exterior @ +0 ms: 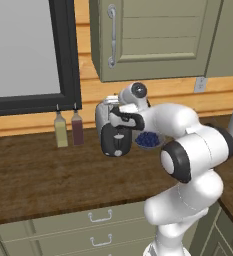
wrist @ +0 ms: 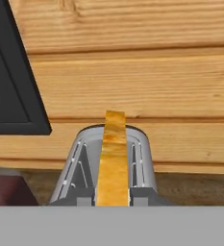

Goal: Start the toaster. Once the lever pops up, take the bread to the plate on the dining counter.

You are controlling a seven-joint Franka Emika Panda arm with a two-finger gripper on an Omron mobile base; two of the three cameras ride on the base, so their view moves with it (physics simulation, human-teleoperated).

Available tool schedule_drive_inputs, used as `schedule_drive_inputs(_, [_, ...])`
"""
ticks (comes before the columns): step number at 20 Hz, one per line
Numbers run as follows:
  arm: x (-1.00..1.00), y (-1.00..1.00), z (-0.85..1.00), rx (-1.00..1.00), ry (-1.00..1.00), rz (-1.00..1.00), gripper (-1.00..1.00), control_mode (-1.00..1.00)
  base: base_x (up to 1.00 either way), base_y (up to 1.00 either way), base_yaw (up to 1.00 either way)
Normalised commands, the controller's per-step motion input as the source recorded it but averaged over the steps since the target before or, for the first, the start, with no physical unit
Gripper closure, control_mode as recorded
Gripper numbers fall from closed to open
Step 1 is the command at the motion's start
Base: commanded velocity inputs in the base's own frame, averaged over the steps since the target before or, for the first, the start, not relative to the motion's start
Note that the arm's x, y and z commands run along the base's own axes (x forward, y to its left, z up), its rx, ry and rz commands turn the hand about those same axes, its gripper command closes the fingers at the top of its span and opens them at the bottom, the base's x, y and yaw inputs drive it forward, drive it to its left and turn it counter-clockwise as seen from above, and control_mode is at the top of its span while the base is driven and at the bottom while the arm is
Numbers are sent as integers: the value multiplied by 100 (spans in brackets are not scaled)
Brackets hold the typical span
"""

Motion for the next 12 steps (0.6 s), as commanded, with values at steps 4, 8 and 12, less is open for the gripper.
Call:
schedule_drive_inputs(4, [-36, -11, 5, 4, -1, 0, 100, -100, 0, 0, 0])
schedule_drive_inputs(8, [-64, -9, 0, 5, 0, 0, 100, -100, 0, 0, 0])
schedule_drive_inputs(12, [-64, -22, 34, 3, -1, -1, 100, -100, 0, 0, 0])
